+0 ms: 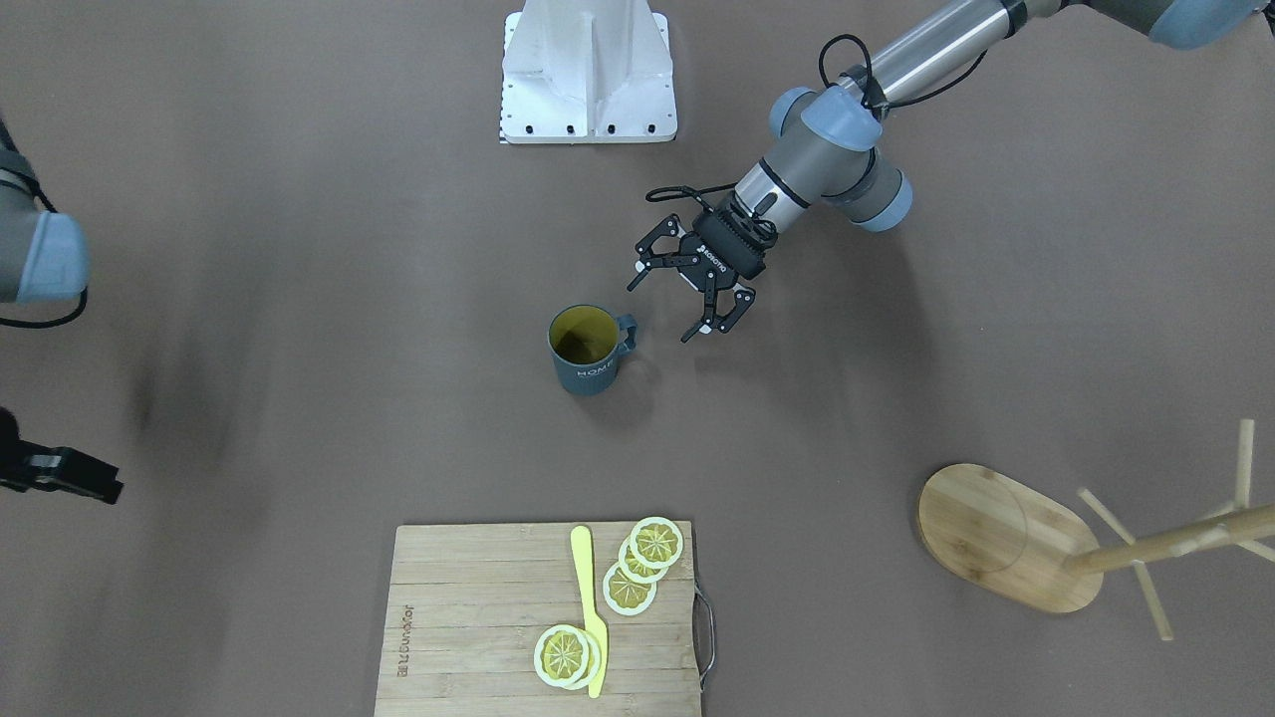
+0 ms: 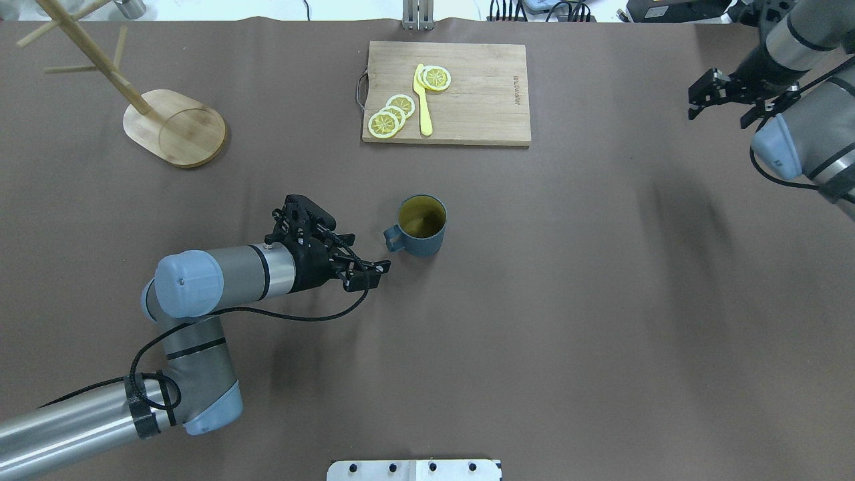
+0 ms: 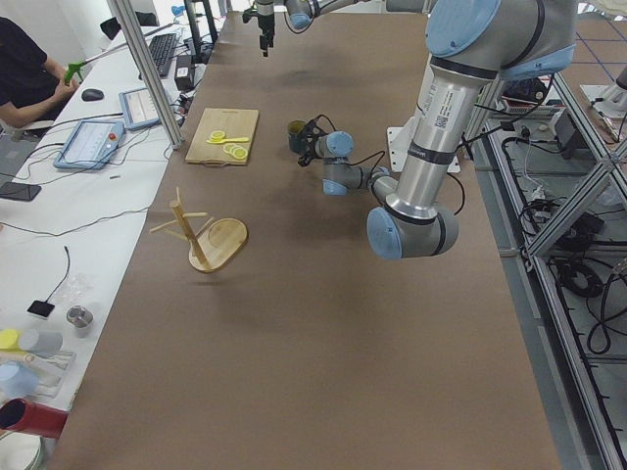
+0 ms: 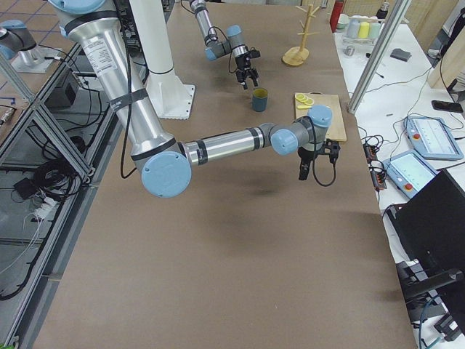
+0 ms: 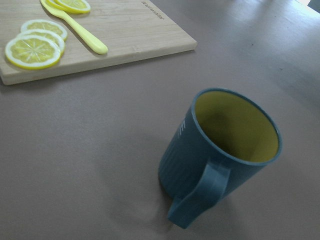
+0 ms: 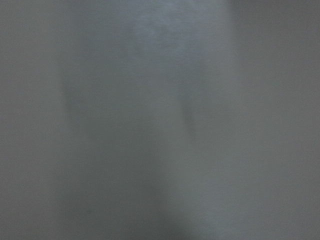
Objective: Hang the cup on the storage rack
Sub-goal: 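Move the left gripper to the mug handle while the right arm retracts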
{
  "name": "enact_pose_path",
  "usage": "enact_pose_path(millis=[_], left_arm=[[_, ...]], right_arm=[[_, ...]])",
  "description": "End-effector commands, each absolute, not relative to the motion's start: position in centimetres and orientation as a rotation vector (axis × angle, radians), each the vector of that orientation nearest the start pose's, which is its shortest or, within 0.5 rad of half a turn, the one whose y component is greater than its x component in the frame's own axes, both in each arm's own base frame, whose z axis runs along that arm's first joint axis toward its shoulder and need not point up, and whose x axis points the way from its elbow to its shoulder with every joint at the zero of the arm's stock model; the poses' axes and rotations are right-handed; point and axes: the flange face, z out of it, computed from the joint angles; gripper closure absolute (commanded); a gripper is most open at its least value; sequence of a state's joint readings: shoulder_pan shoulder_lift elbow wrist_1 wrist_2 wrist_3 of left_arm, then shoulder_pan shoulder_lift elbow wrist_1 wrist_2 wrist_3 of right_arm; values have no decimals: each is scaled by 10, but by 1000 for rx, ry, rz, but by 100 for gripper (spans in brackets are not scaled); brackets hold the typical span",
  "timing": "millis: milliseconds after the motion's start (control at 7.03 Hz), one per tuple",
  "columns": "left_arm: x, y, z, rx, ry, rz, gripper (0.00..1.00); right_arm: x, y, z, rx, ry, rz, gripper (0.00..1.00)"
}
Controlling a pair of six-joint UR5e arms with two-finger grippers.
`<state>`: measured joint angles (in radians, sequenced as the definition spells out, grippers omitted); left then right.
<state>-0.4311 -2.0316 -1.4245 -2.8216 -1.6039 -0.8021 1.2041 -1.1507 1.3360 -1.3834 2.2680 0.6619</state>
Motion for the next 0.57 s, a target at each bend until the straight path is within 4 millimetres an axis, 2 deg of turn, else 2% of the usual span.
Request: enact_pose_path(millis=[0, 142, 284, 427], left_arm=[[555, -396, 307, 887, 1338, 283, 3], [557, -397, 302, 891, 1343, 282, 3], [557, -397, 298, 894, 1350, 280, 3], [559, -398, 292, 899, 1356, 281, 7]], right_arm=[[-90, -666, 564, -68, -709, 95, 0], [-56, -658, 581, -93, -721, 149, 0], [-34, -643, 600, -117, -764, 186, 0], [-19, -634, 609, -116, -780, 193, 0]])
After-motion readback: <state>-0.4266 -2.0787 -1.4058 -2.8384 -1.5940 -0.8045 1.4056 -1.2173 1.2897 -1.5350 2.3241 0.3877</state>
